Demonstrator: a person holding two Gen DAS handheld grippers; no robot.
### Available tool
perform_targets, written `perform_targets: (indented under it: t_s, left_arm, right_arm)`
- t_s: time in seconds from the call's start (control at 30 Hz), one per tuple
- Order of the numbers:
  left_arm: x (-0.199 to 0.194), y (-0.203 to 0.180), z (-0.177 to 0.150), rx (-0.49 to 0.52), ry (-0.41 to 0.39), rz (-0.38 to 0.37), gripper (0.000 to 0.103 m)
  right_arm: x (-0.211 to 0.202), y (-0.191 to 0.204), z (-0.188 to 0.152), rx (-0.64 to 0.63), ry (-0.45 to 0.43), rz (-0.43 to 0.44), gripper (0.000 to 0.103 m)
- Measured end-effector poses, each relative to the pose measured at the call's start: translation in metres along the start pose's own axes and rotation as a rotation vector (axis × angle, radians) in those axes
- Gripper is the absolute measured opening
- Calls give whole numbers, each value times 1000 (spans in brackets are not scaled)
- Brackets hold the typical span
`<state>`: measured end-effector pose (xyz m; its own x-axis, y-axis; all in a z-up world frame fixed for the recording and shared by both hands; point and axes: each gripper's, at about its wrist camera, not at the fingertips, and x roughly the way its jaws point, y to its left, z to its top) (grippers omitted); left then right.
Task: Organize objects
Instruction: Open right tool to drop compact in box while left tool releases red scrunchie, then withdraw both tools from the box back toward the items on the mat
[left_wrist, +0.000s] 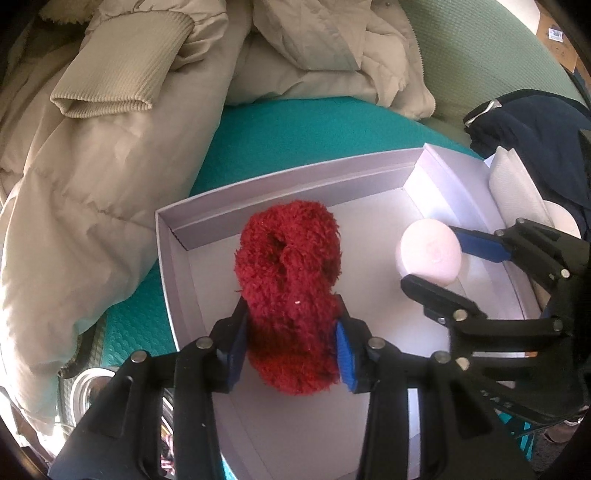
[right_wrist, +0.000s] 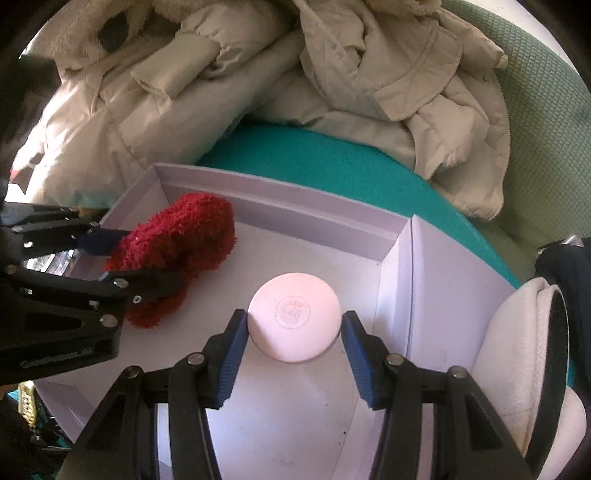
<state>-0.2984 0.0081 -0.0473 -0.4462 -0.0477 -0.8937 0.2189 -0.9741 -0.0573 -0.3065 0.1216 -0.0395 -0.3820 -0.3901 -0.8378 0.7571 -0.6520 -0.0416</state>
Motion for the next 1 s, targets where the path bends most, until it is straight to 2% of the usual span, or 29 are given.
perform_targets:
  t_s: [0.1, 0.17, 0.33, 0.4, 0.57, 0.8, 1.0]
  left_arm:
    - [1, -3, -2, 13, 0, 13, 40]
    - [1, -4, -3, 19, 0, 20, 41]
    - [2, -8, -5, 40, 7, 38, 46]
    - [1, -9, -6, 44, 11, 42, 53]
    - [-7, -8, -7, 41, 0, 39, 66]
    - [-27, 0, -10, 22, -25, 39, 68]
    - [-59, 6, -13, 26, -60, 54, 71]
  right_arm:
    - [7, 3, -3, -1, 29, 7, 53]
    - [9, 7, -4, -28, 32, -34, 53]
    - [13, 10, -4, -37, 48, -55, 56]
    - [11, 10, -5, -34, 46, -60, 60]
    - [5, 10, -6, -39, 49, -88, 62]
    - [-11, 8, -8, -26, 25, -99, 62]
    - [-40, 11, -3, -6, -13, -108, 62]
